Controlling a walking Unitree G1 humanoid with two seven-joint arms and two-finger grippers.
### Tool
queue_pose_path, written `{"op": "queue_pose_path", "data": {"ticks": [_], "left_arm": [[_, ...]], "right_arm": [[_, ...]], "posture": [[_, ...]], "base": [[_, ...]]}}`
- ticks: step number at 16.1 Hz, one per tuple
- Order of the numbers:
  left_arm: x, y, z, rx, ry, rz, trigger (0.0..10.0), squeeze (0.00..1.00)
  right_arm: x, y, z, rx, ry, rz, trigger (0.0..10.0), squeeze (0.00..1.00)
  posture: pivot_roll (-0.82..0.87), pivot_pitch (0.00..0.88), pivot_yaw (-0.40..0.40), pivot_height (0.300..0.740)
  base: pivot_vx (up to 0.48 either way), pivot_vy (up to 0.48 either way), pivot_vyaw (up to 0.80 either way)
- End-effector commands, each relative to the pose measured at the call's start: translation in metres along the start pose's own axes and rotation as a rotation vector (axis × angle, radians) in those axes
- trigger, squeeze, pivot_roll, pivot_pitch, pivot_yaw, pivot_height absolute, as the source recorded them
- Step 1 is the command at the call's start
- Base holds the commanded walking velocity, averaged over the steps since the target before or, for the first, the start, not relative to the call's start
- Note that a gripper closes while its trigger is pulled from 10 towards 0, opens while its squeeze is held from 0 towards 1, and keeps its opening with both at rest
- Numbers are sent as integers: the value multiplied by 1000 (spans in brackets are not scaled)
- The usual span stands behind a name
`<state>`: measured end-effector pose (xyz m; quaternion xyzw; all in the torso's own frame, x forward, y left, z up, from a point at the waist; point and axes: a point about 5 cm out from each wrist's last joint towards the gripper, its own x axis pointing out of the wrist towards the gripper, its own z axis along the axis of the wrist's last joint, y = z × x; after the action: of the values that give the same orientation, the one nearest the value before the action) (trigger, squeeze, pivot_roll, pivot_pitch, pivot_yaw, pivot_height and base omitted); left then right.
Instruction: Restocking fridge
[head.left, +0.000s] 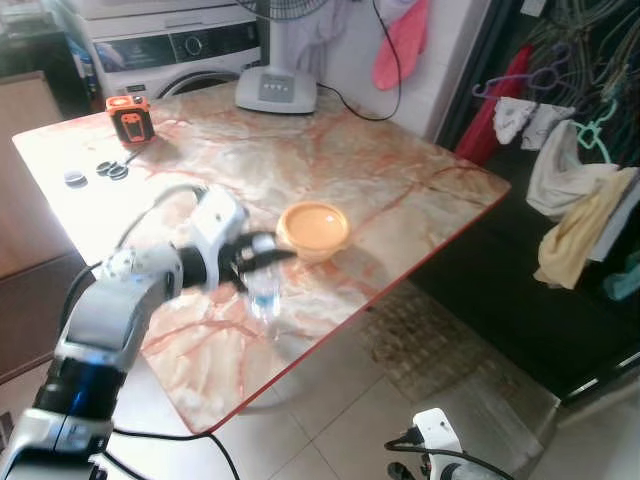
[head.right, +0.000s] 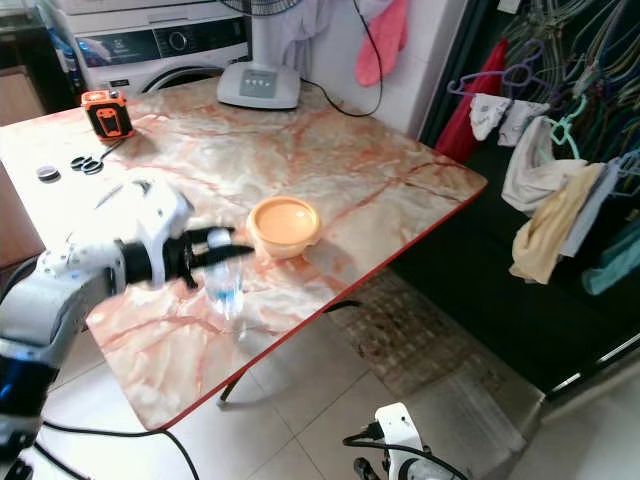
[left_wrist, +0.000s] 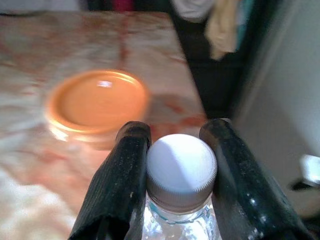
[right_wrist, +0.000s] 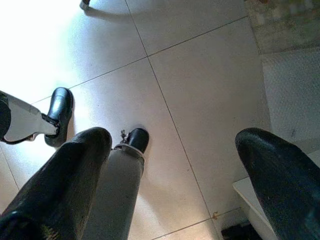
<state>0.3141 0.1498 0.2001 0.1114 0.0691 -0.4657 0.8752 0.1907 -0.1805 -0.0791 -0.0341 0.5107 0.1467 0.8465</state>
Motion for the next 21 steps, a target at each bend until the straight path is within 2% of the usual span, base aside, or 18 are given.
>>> {"op": "queue_pose_path", "data": {"ticks": [1, 4, 8, 9, 10, 11, 13, 21], "left_arm": [[3, -14, 6, 23, -7, -97, 0, 0], [6, -21, -2, 20, 20, -130, 0, 0], [8, -17, -7, 53, 82, -98, 0, 0], [8, -17, -7, 56, 81, -95, 471, 0], [9, -17, -7, 58, 83, -93, 1922, 0], [9, -17, -8, 59, 86, -90, 10000, 0], [11, -14, -12, 67, 111, -63, 10000, 0], [13, -26, -16, 46, 127, -144, 10000, 0]], "right_arm": [[-1, -3, 1, -4, -3, -4, 10000, 0], [-1, -3, 1, -3, -3, -4, 10000, 0], [-1, -3, 1, -3, -3, -4, 10000, 0], [-1, -3, 1, -3, -3, -4, 10000, 0], [-1, -3, 1, -4, -3, -3, 10000, 0], [-1, -3, 1, -4, -3, -3, 10000, 0], [-1, -3, 1, -6, -2, -2, 10000, 0], [-1, -3, 2, -7, -1, 0, 10000, 0]], "posture": [[7, 0, -126, 740], [7, 0, -125, 740], [7, 0, -125, 740], [6, 0, -125, 740], [6, 0, -125, 740], [6, 0, -125, 740], [5, 0, -126, 740], [5, 0, -126, 740]], "base": [[0, 0, 0], [0, 0, 0], [0, 0, 0], [0, 0, 0], [0, 0, 0], [0, 0, 0], [0, 0, 0], [0, 0, 0]]}}
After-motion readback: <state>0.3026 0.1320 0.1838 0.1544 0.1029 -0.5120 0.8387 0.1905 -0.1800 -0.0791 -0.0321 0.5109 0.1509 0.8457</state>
